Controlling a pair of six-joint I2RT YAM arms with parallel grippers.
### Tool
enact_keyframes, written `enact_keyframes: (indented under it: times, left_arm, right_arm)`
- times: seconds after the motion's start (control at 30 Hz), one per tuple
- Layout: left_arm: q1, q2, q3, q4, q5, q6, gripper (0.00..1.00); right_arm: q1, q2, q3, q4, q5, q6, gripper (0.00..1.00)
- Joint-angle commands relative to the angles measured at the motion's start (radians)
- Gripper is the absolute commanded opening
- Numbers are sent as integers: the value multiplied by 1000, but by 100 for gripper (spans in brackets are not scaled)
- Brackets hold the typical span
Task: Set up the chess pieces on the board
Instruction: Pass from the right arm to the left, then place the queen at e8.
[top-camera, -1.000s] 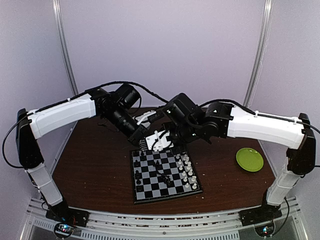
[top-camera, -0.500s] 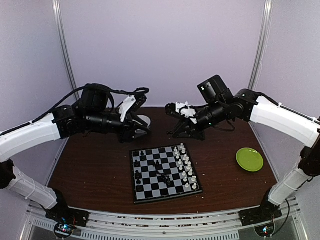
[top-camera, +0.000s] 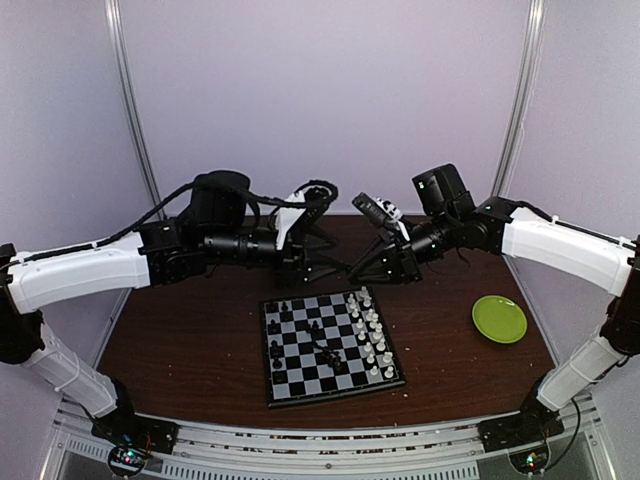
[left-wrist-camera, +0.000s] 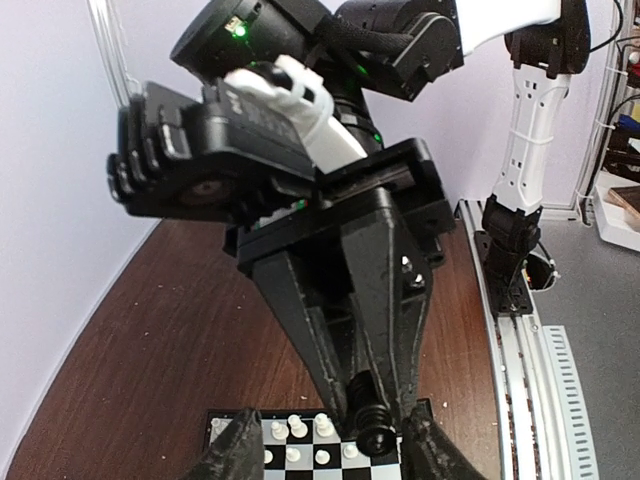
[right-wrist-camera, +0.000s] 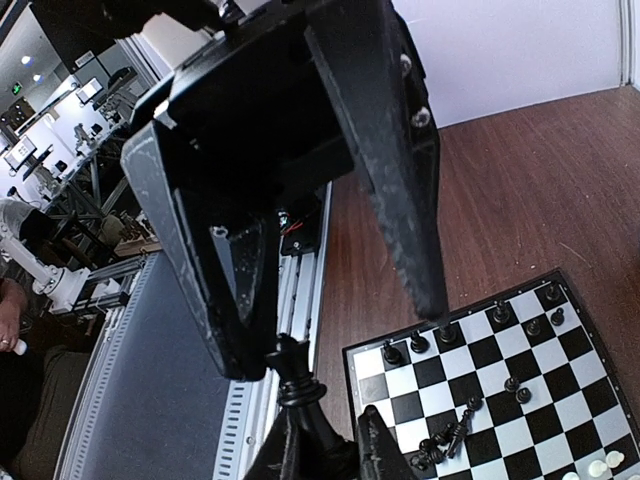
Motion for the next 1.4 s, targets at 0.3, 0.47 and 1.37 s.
enact_keyframes:
  times: [0.3,0.47,1.37]
  left_arm:
    - [-3,70,89,-14,127,2,28]
    - [-2,92,118,-50,153,3,16]
    - [60,61,116,-747,-290,20,7]
  right_arm:
    - [-23,-29,-27,129,-80,97,13]
    - [-26,-31,-33,131,-78,95,13]
    - [-185,-156,-153,-179,134,-310,48]
